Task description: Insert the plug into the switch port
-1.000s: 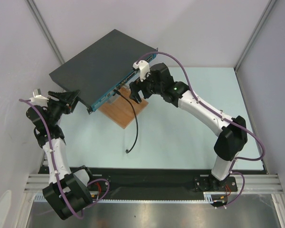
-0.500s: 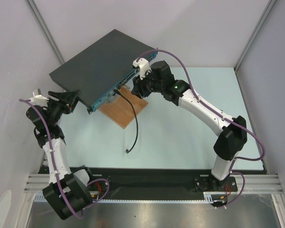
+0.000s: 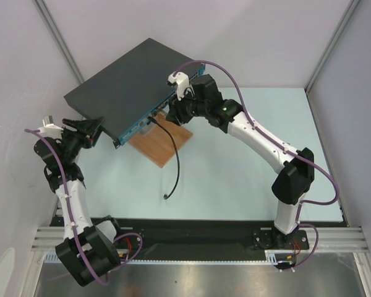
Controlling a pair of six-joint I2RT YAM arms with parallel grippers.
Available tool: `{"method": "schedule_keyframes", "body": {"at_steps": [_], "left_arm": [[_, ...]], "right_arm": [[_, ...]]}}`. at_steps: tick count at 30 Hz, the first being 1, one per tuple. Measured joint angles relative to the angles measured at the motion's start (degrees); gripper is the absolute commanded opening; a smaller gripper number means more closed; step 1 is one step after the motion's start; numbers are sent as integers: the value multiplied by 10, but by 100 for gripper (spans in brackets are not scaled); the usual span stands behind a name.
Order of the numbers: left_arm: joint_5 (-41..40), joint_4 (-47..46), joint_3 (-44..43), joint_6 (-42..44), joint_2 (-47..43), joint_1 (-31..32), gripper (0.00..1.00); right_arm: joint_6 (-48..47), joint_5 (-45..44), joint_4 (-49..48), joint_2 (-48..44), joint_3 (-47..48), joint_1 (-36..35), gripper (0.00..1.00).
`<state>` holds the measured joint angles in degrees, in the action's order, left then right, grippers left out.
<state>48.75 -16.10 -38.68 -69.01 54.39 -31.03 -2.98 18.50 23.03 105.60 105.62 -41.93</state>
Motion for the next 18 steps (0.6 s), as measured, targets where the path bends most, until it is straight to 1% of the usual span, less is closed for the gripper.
{"method": "schedule_keyframes", "body": {"at_steps": [5,14,18], "left_arm": [[0,0,0,0,0,0,0],[-1,0,0,0,0,0,0],[-1,0,0,0,0,0,0]], "right_arm": [[0,1,20,8,19,0,40],[0,5,30,10,35,1,33],[0,11,32,12,37,0,33]]}}
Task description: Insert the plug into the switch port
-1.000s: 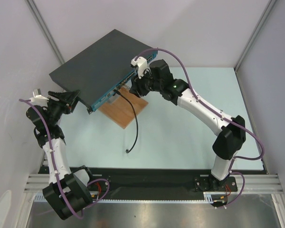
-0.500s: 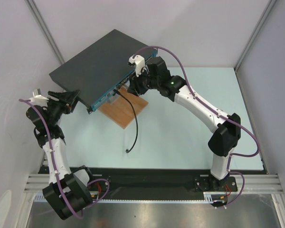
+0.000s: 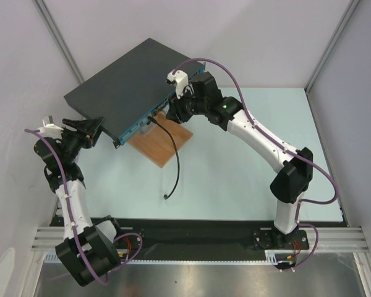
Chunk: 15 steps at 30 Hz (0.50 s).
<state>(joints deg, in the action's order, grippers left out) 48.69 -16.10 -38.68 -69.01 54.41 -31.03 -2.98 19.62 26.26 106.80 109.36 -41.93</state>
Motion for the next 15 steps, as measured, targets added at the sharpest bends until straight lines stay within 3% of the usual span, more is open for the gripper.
{"method": "schedule_keyframes", "body": {"at_steps": [15], "left_arm": [[2,0,-1,0,2,0,0]], "right_arm": [[-1,-3,-24,30,26,-5,30]]}}
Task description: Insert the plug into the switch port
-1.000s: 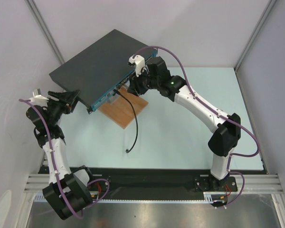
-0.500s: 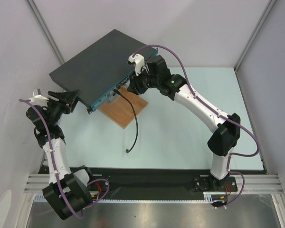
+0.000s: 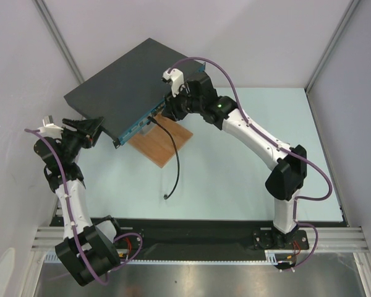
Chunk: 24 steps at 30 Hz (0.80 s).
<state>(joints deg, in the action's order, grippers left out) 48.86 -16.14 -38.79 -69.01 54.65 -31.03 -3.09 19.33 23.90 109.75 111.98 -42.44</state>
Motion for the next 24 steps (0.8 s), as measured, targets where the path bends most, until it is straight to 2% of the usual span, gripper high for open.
{"method": "schedule_keyframes", "body": {"at_steps": [19,24], "left_arm": [[-1,0,0,0,1,0,0],[-1,-1,0,0,1,0,0]], "right_arm": [[36,-36,-17,13,10,-10,20],[40,-56,-14,13,12,-17,14]]}}
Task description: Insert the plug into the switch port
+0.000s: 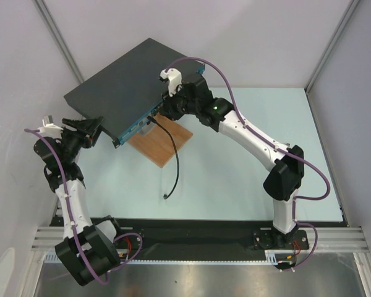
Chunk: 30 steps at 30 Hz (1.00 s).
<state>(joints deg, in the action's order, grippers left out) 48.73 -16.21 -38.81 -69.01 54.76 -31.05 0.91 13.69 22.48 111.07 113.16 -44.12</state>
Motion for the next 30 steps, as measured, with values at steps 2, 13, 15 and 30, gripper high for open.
{"method": "schedule_keyframes", "body": {"at_steps": [2,13,15,30], "left_arm": [[0,0,0,0,0,0,0],[-4,-4,-1,0,4,-3,0],[-5,-4,-2,-1,4,-3,0],[-1,-3,-2,1,3,-3,4]], "right_arm": [[0,-12,0,0,0,-3,12],[-14,-69,-7,0,0,-23,2],[-22,-70,-9,0,-1,-24,0],[-62,-37,-133,-49,-120,-15,20]]}}
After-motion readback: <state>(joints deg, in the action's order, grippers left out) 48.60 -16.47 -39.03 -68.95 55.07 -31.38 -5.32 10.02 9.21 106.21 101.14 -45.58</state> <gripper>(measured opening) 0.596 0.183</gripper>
